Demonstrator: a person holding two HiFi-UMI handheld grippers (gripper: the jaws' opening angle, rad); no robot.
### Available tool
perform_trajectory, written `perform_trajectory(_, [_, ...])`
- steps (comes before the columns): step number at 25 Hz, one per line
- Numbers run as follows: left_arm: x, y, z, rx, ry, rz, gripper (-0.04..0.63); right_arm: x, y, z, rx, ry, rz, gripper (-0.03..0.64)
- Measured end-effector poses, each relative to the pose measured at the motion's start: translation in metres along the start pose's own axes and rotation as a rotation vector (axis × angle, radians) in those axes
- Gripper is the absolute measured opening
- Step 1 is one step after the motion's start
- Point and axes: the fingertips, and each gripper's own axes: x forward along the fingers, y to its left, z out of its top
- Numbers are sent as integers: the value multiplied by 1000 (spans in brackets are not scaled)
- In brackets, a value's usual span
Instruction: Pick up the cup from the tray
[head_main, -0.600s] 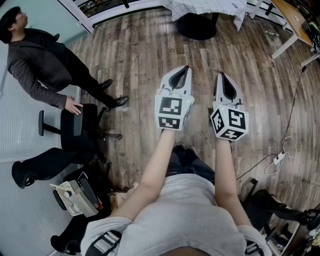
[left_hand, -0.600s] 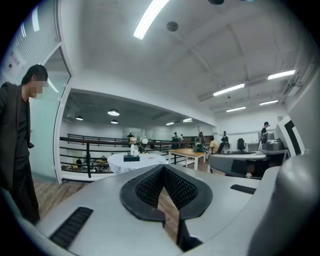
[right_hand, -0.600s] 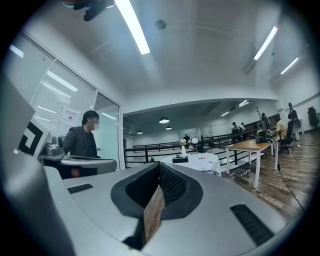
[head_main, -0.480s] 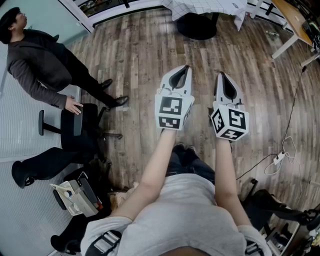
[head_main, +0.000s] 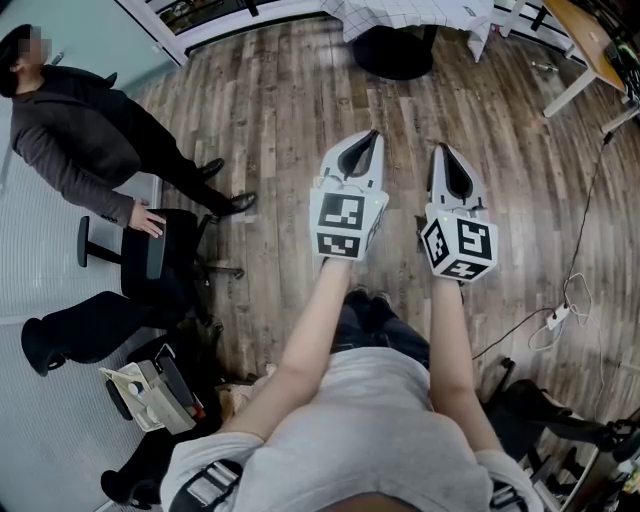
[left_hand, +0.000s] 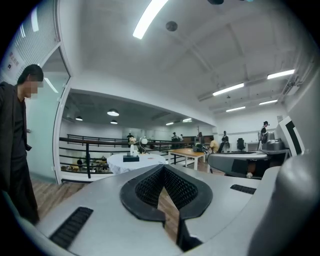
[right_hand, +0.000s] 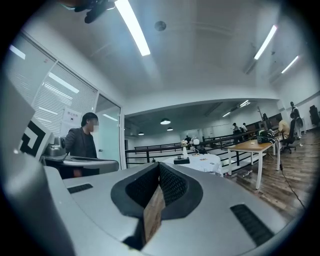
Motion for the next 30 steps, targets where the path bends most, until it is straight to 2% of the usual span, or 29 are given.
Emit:
perform_trajectory(15, [25, -25, -8, 2, 10, 32, 8, 4, -43, -4, 8, 1, 49, 8])
perform_trajectory(23, [47, -11, -13, -11, 23, 63, 8, 26, -57, -11, 23, 17, 65, 8])
perform_trajectory(30, [94, 16, -11, -8, 18, 49, 8, 78, -70, -18, 22, 23, 53, 8])
